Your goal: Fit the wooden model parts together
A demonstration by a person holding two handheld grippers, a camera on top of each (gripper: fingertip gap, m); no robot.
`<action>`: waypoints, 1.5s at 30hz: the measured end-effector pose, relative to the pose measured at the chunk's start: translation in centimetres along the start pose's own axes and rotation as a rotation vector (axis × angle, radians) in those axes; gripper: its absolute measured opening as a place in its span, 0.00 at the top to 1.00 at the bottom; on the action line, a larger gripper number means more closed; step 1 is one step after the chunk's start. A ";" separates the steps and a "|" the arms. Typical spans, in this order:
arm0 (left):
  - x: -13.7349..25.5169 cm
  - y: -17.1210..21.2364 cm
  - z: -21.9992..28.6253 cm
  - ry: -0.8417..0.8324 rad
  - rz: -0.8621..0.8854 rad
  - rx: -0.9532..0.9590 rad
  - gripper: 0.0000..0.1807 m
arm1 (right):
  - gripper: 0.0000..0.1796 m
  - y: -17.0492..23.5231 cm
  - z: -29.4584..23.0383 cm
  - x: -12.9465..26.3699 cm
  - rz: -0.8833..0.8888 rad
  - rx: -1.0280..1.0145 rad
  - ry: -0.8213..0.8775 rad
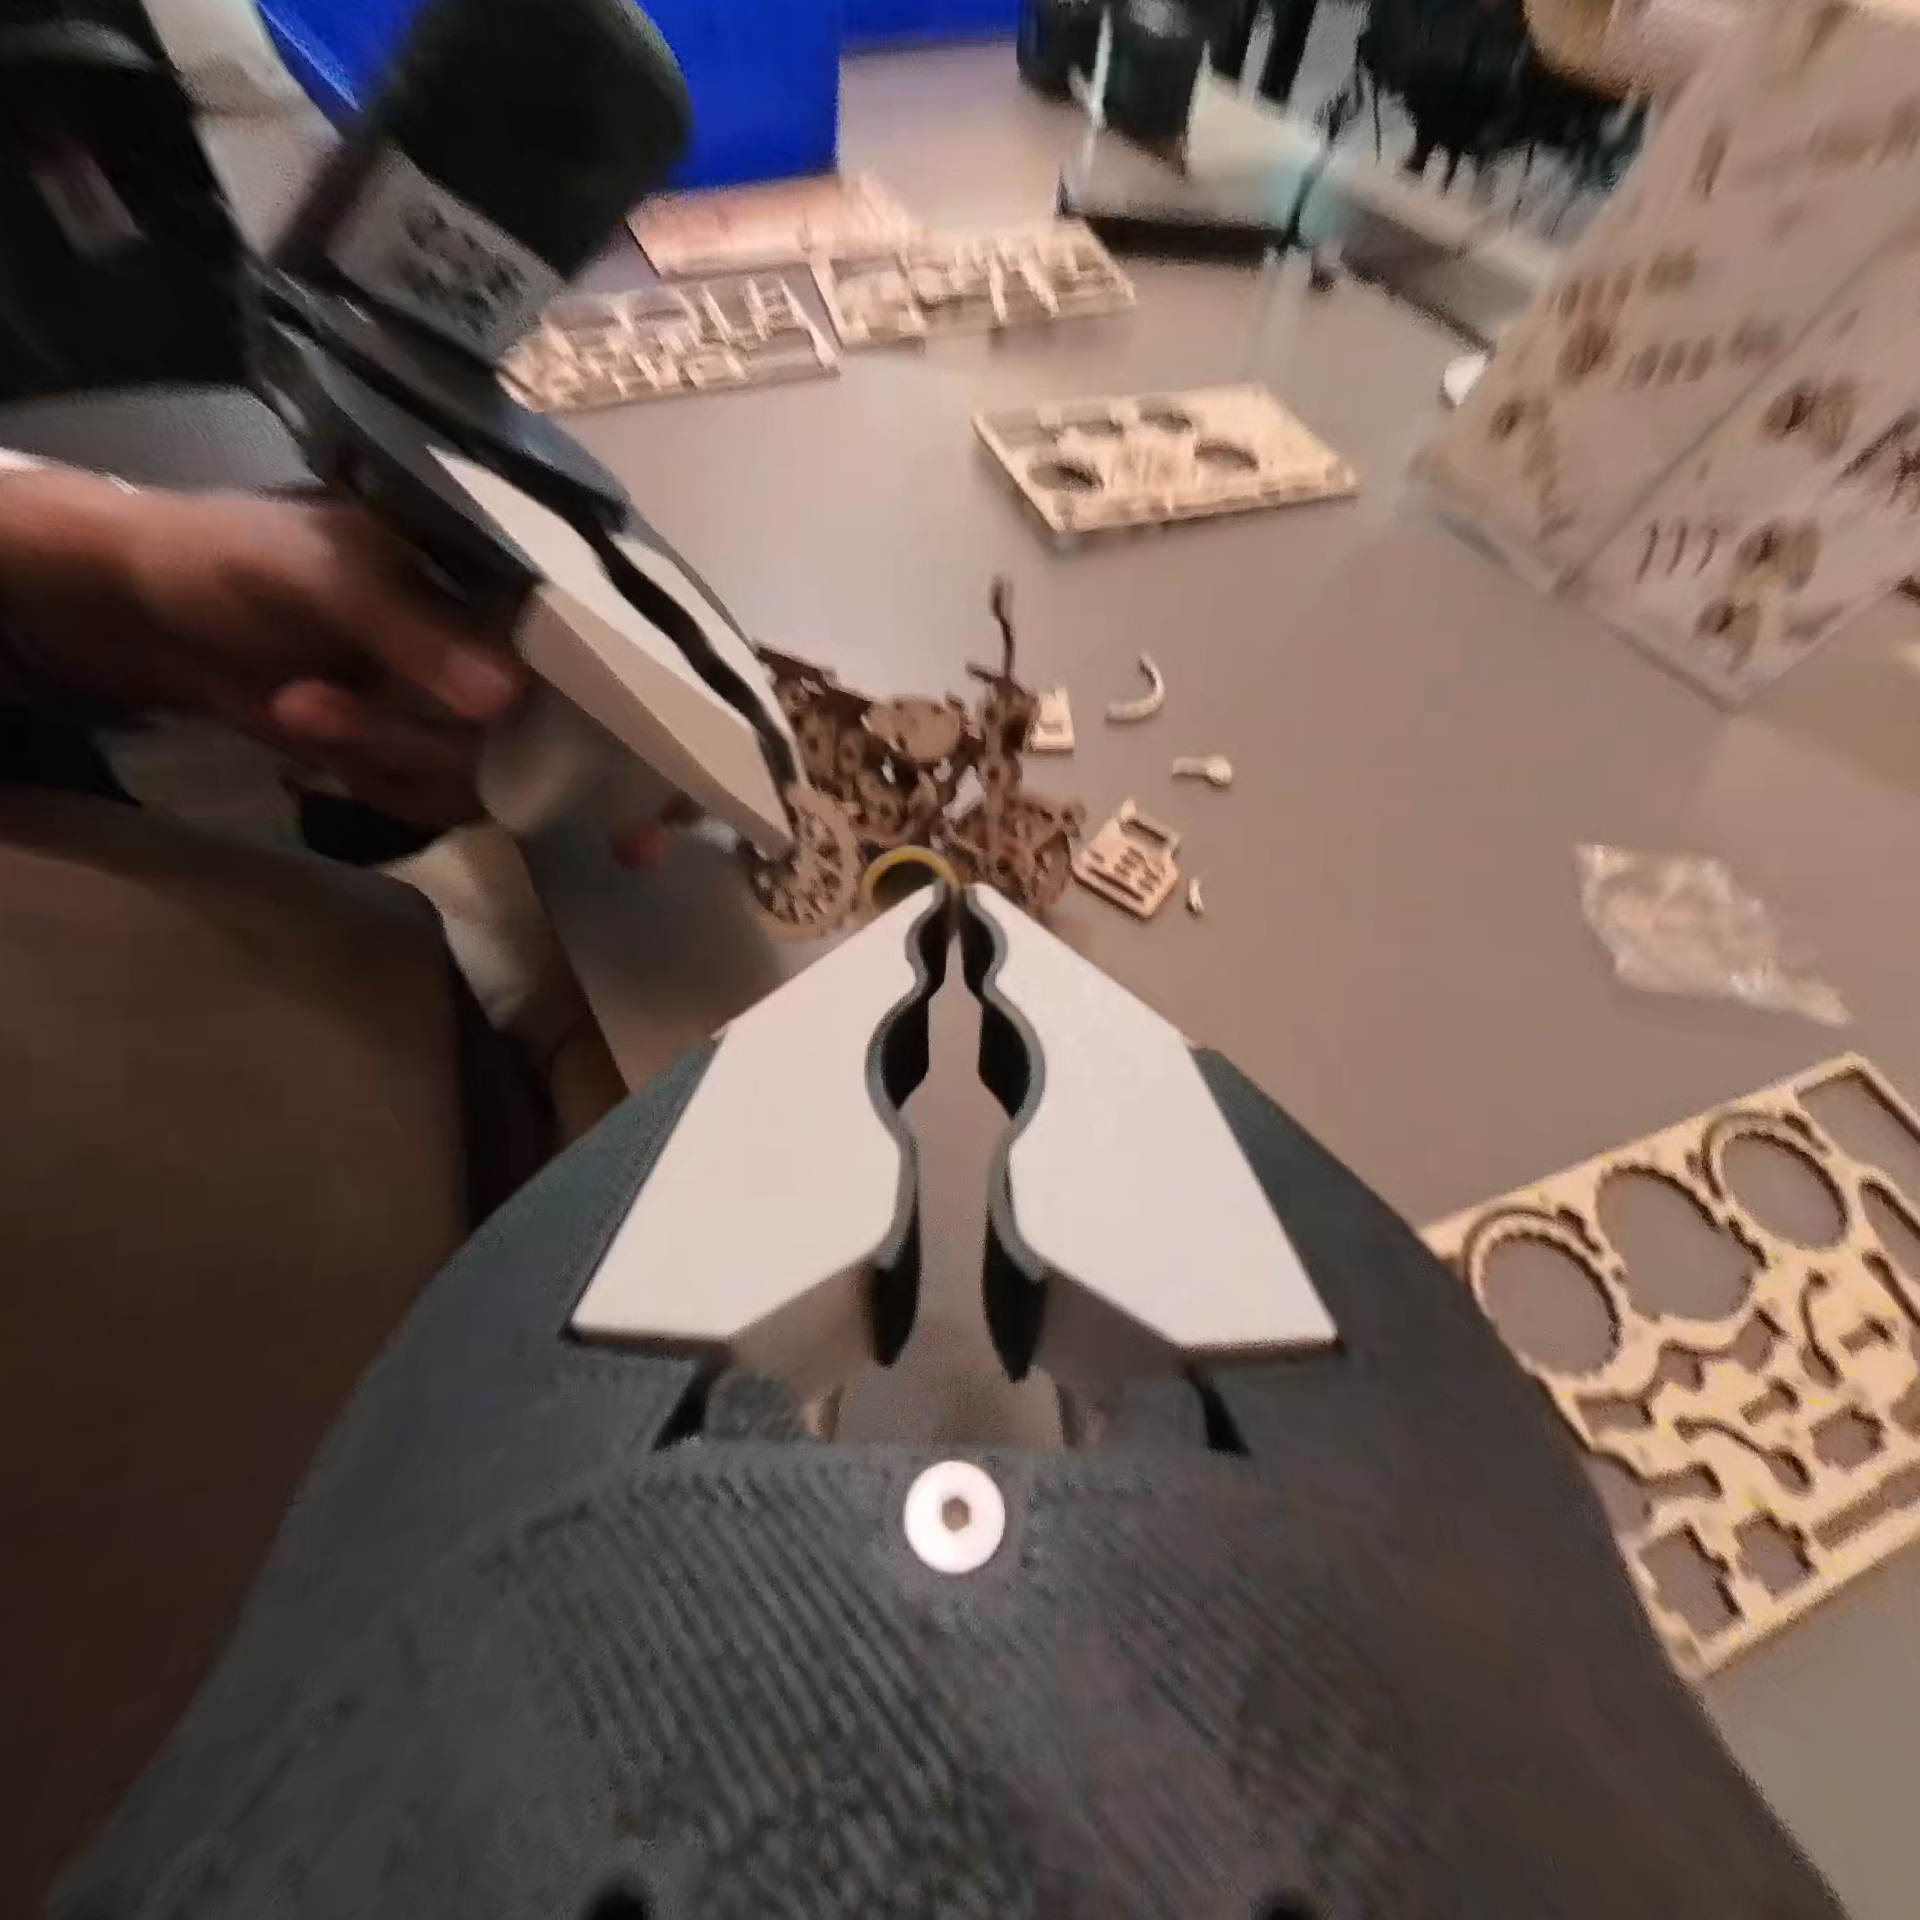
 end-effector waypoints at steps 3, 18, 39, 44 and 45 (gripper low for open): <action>-0.3 0.3 0.1 -0.009 -0.020 -0.022 1.00 | 1.00 -1.4 -1.3 0.5 0.081 -0.046 -0.081; -0.7 0.5 0.9 0.013 -0.041 -0.081 1.00 | 0.99 -0.8 -2.0 0.3 0.046 -0.037 -0.119; -0.7 0.5 1.0 0.030 -0.032 -0.063 1.00 | 0.97 -0.6 -2.2 0.9 0.038 0.002 -0.137; -0.6 0.3 1.2 0.039 -0.021 -0.064 1.00 | 0.95 -0.7 -2.1 0.9 0.038 -0.038 -0.159; -0.6 0.3 1.2 0.042 -0.023 -0.064 1.00 | 0.95 -0.7 -2.1 0.9 0.043 -0.051 -0.160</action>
Point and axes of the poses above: each gripper's, where its closed fingertips meet, x back along the fingers, y out of its underside, z = x × y across the jaws, the point moved 2 cm from there along x, back along the fingers, and after that the axes turned 13 degrees about y, right-handed, at the moved point
